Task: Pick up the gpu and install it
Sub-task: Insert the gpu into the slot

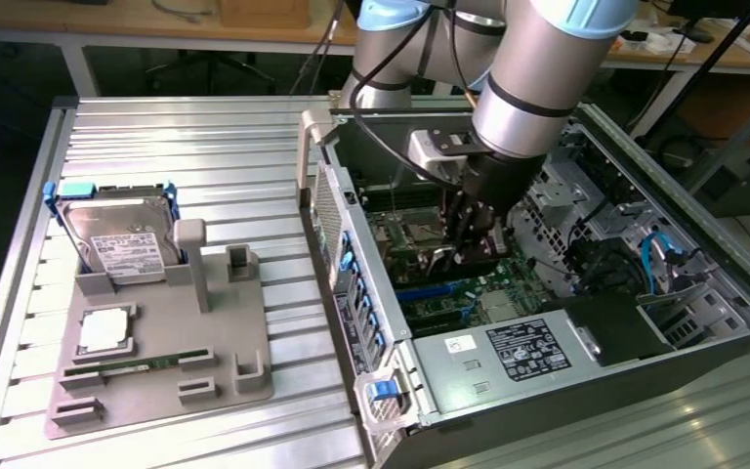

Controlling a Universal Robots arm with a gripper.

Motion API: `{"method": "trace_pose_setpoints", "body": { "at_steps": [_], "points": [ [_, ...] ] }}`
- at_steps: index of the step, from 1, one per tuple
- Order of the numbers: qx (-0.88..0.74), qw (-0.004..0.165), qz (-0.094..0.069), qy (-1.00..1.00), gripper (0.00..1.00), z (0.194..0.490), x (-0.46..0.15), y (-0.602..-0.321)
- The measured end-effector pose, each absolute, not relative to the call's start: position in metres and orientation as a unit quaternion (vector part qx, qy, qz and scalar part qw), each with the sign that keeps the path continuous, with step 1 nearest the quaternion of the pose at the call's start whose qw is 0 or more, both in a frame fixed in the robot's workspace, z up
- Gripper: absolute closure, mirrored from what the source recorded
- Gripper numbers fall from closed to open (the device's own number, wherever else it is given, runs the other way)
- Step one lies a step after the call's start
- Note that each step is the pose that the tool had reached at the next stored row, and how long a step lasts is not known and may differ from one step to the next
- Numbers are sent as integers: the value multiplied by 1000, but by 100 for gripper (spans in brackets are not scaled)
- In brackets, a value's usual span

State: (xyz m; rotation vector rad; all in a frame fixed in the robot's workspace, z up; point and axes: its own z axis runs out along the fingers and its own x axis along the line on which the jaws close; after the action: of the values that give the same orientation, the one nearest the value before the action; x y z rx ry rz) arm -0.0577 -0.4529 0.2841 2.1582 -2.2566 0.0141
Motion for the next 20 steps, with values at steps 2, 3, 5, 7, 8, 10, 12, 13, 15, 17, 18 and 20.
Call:
{"method": "trace_pose_setpoints", "body": {
  "at_steps": [2, 3, 5, 7, 8, 10, 12, 13, 15, 17, 18, 20],
  "points": [
    [691, 10, 5, -723, 73, 283, -58, -453],
    [691, 10, 5, -723, 73, 283, -58, -453],
    [691, 10, 5, -723, 73, 283, -60, -454],
    [691, 10, 5, -723, 73, 282, -61, -454],
    [691, 10, 5, -723, 73, 282, -62, -454],
    [691, 10, 5, -723, 73, 281, -63, -454],
    [691, 10, 5, -723, 73, 280, -64, -454],
    [691, 10, 5, -723, 73, 280, -65, -454],
    [691, 10, 5, -723, 73, 279, -66, -454],
    [691, 10, 5, -723, 73, 278, -67, -454],
    [691, 10, 5, -723, 73, 278, -68, -454],
    [691, 10, 5, -723, 73, 277, -68, -454]
  ]
}}
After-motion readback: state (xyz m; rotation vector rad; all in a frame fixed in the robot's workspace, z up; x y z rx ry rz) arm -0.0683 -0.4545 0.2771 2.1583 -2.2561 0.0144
